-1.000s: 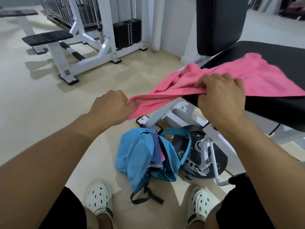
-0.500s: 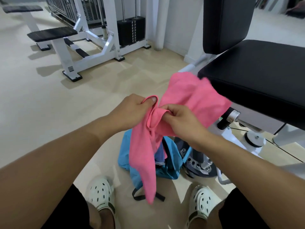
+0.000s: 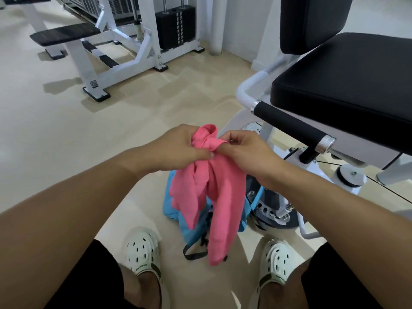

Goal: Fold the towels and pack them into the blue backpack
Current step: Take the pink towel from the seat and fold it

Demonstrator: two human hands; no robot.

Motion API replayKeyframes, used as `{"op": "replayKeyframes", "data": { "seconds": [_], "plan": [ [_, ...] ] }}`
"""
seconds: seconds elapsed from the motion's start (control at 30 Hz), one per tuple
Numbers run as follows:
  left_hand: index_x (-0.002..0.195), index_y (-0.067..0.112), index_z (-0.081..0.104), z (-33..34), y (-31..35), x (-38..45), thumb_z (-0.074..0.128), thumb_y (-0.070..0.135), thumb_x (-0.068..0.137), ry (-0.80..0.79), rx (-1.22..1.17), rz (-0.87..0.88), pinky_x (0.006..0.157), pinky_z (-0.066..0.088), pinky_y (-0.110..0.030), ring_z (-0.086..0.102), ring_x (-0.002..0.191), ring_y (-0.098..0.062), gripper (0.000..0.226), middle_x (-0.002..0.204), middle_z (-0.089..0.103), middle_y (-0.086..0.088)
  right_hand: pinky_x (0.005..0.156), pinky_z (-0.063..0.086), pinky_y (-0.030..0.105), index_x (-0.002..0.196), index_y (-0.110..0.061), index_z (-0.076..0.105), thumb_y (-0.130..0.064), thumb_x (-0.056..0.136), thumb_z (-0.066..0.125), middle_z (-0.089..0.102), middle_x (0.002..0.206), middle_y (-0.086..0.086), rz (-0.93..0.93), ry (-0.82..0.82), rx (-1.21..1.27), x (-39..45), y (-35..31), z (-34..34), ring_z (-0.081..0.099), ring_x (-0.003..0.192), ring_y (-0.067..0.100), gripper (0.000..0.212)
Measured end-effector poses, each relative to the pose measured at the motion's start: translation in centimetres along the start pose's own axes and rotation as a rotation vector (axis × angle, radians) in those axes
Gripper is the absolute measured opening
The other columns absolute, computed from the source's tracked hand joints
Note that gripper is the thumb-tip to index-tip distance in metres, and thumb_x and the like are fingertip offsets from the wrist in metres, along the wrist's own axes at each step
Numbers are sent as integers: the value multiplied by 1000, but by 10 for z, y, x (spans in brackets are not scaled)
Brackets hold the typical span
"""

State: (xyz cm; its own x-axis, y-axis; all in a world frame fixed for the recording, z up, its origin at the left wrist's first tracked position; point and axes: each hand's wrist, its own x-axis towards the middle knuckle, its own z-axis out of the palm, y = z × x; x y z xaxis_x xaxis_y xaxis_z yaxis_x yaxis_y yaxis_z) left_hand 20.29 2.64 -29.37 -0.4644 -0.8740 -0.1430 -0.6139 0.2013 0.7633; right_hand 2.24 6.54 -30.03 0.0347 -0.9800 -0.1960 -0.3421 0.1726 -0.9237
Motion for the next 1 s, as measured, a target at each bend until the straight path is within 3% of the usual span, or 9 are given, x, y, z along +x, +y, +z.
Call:
{"op": "replayKeyframes", "data": {
  "seconds": [0.17, 0.27, 0.37, 0.47, 0.57, 0.7, 0.8, 0.9, 1.0],
  "plan": [
    [80, 7, 67, -5, -4, 7, 72, 19, 79, 142, -204, -117, 72, 50, -34, 60, 68, -17, 14, 75, 66, -3, 67, 58, 24, 88, -18, 72, -21, 90, 76, 76, 87, 3, 79, -175, -141, 7, 9, -12, 71, 74, 14, 5],
    [85, 11, 72, -6, -10, 9, 70, 14, 83, 152, -372, -194, 75, 50, -34, 64, 72, -19, 5, 80, 69, -5, 86, 60, 31, 90, -19, 77, -26, 89, 76, 79, 94, 0, 146, -313, -381, 12, 19, -14, 75, 90, 18, 7],
    [87, 8, 73, -3, -15, 11, 70, 19, 85, 196, -341, -259, 74, 52, -36, 66, 77, -21, 12, 85, 72, -9, 93, 57, 34, 98, -11, 78, -37, 96, 67, 79, 98, 5, 210, -332, -454, 15, 24, -11, 74, 96, 22, 29],
    [86, 6, 74, -2, -18, 12, 72, 46, 86, 228, -184, -300, 77, 53, -36, 66, 80, -22, 40, 84, 74, -6, 78, 53, 35, 107, -2, 72, -35, 104, 49, 75, 100, 18, 212, -116, -296, 22, 23, -8, 69, 82, 28, 40],
    [92, 12, 74, -2, -17, 10, 67, 64, 84, 128, -185, -365, 87, 60, -45, 72, 91, -28, 53, 98, 75, -11, 59, 45, 26, 98, -10, 66, -33, 106, 47, 67, 84, 9, 276, 38, 18, 23, 15, -6, 60, 67, 21, 31],
    [101, 12, 74, 1, -16, 10, 73, 34, 88, 9, -231, -354, 93, 57, -45, 73, 101, -29, 26, 104, 77, -11, 61, 44, 29, 89, -15, 59, -23, 105, 53, 61, 80, 7, 381, 105, 290, 23, 10, -3, 56, 69, 20, 19],
    [109, 8, 73, 7, -12, 8, 81, 25, 82, -77, -309, -292, 94, 57, -43, 72, 106, -28, 33, 108, 76, -13, 74, 53, 39, 103, -7, 65, -14, 102, 56, 69, 99, 15, 373, 0, 359, 22, 10, 2, 63, 85, 27, 12],
    [116, 11, 70, 12, -8, 7, 77, 12, 86, -112, -419, -242, 91, 60, -37, 73, 105, -23, 31, 110, 77, -8, 83, 62, 38, 118, -6, 69, -5, 99, 57, 75, 111, 15, 307, -133, 392, 19, 9, 3, 72, 92, 27, 23],
    [120, 14, 70, 11, -8, 7, 71, 5, 90, -141, -517, -237, 90, 59, -36, 73, 105, -19, 31, 112, 77, -5, 75, 63, 30, 122, -13, 70, 0, 96, 60, 76, 114, 12, 236, -209, 420, 16, 7, -1, 74, 91, 23, 31]
  ]
}}
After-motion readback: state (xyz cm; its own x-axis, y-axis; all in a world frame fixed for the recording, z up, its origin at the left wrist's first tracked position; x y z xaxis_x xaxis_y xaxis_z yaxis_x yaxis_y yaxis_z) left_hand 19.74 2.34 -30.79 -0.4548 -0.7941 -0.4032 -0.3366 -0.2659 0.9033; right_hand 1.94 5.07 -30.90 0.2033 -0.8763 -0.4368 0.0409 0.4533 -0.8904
